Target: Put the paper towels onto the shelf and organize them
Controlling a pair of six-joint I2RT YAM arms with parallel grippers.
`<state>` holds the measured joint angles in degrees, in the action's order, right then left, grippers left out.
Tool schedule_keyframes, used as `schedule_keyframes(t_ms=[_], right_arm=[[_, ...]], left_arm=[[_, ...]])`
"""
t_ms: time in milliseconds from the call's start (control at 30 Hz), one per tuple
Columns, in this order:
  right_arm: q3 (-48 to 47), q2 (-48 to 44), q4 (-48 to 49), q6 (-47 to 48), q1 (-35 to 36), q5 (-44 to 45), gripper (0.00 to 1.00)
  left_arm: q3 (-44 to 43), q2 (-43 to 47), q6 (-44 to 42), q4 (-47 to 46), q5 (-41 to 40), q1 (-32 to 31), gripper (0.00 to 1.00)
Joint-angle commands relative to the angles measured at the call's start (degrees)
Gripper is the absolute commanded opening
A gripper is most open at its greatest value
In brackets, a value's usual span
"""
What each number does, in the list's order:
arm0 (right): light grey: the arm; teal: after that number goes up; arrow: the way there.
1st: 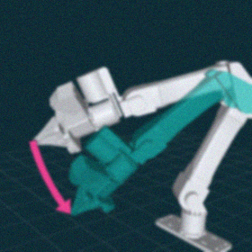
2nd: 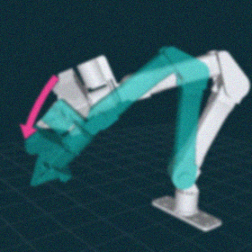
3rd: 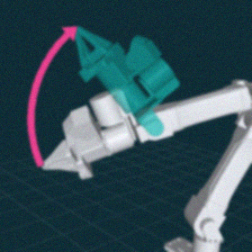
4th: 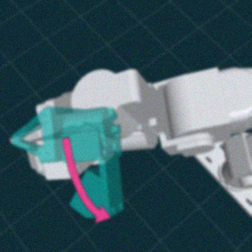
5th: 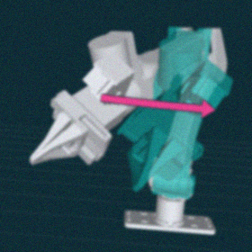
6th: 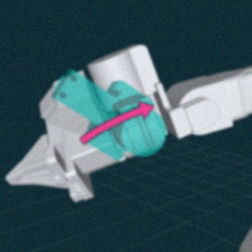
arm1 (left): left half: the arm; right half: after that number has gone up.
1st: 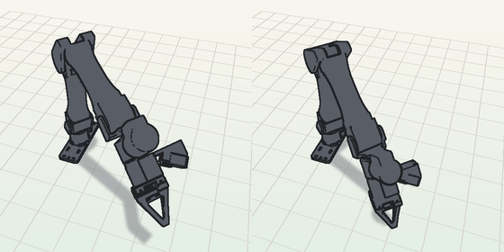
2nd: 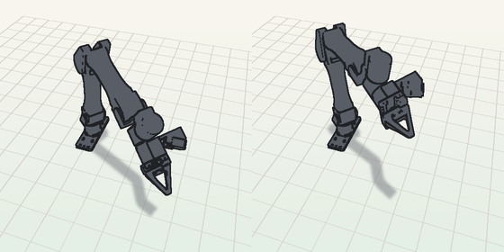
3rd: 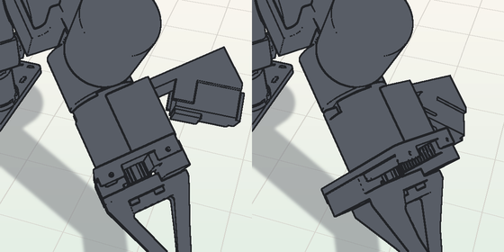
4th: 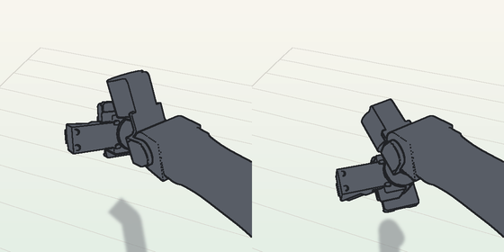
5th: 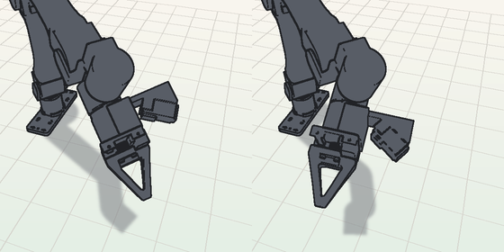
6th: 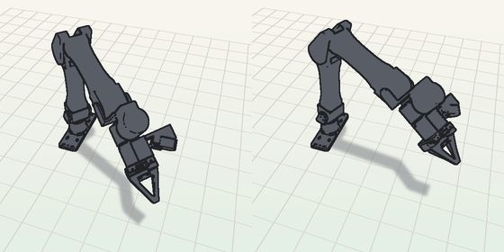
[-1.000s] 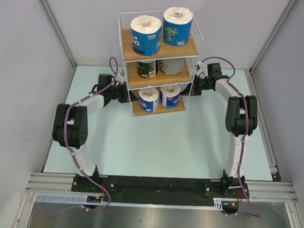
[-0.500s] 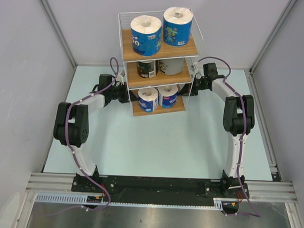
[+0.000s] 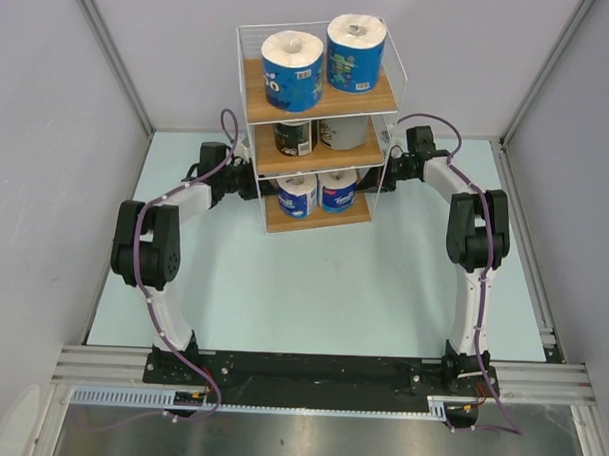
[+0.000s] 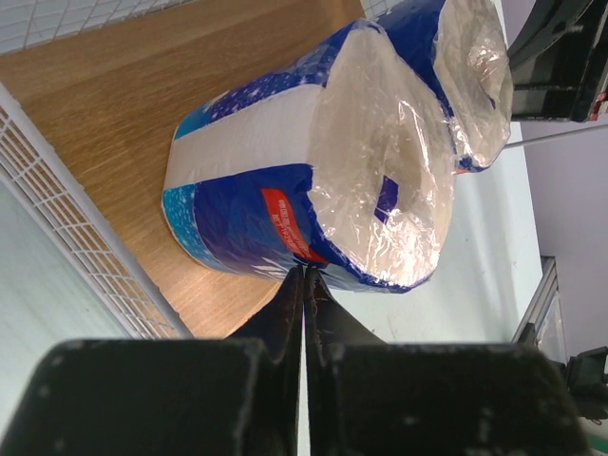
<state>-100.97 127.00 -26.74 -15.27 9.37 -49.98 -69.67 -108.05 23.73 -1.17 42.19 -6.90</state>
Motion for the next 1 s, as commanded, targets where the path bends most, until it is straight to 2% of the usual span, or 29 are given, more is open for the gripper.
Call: schedule_keyframes(t_ms=[0,433,600,700,867,967], right_arm=[[-1.60,0.27,-0.24,0.59,0.48,-1.62,0.00],[6.22,-9.31,4.68,-3.27,-6.46,-0.91,0.00],[9.20,-14.83,5.21,-4.68,-8.92,3.12,0.00],[11.31,-17.57,6.35,-6.96,-11.47,6.20,0.00],[12.90,-24.34,8.54,-10.83,-13.93,14.45,0.00],[12.03,-27.23,10.48,-13.47,-15.34,15.34,0.00]], left_arm=[[-2.49,-0.41,1.15,-1.64,0.52,-0.66,0.00],[2.78,10.92,0.27,0.82,-4.05,0.48,0.01],[5.77,16.37,0.36,3.19,-6.77,0.92,0.01],[7.88,21.20,0.71,4.33,-8.79,1.18,0.01],[12.35,32.18,2.55,7.40,-17.12,1.45,0.00],[15.08,39.65,4.05,7.58,-21.35,1.88,0.00]])
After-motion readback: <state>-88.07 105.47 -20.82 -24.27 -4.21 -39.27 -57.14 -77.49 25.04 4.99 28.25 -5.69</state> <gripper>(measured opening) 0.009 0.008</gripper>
